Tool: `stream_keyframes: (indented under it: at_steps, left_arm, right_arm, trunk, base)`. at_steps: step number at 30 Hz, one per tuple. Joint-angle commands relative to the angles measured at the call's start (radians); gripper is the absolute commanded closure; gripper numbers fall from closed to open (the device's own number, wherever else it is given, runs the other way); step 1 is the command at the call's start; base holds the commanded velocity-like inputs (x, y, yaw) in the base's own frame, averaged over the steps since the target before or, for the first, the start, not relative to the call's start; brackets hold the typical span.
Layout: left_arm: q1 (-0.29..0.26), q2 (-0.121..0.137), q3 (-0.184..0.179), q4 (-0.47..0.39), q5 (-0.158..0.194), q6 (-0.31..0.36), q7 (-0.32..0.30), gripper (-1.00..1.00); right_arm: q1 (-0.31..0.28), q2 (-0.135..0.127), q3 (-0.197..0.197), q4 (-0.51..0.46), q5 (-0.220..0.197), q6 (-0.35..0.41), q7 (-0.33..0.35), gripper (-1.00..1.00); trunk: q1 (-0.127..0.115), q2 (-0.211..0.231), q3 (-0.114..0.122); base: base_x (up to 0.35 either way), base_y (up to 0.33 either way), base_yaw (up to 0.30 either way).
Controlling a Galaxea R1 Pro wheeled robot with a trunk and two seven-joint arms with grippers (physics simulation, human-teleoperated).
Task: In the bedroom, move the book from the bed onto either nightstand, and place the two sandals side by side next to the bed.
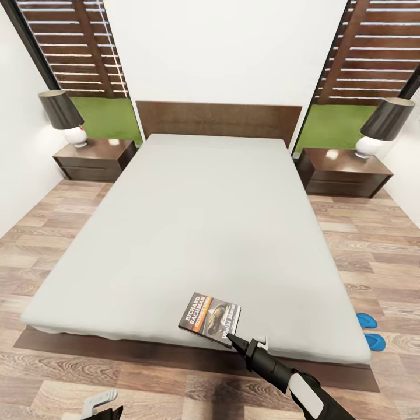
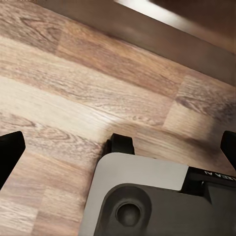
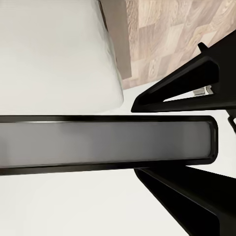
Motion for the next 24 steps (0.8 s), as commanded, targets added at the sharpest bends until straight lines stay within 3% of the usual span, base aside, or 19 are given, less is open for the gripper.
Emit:
stream_keyframes:
  at_steps: [1,9,12,24]
  left_arm:
    - [0.000,0.000,-0.008,0.001,0.010,-0.003,-0.004,-1.00]
    - [0.001,-0.014,-0.009,0.001,0.011,-0.002,-0.002,-1.00]
    - [0.001,-0.034,-0.009,0.000,0.010,-0.002,-0.003,-1.00]
    - [0.001,-0.038,-0.009,0.000,0.010,-0.003,-0.003,-1.00]
  right_arm:
    - [-0.001,-0.001,0.005,0.000,-0.010,0.007,0.000,1.00]
    - [-0.001,-0.001,0.005,-0.003,-0.009,0.007,0.001,1.00]
    - [-0.001,-0.001,0.005,-0.005,-0.009,0.007,0.001,1.00]
    - [-0.001,-0.001,0.005,0.000,-0.009,0.007,0.000,1.00]
  trunk:
    - [0.000,-0.001,-0.001]
    - [0.000,-0.001,0.004]
    - [0.000,-0.001,0.008]
    - [0.000,-0.001,0.028]
  base:
    - [0.000,0.000,-0.007]
    - [0.000,0.000,-0.001]
    - [0.000,0.000,0.000]
    - [0.000,0.000,0.000]
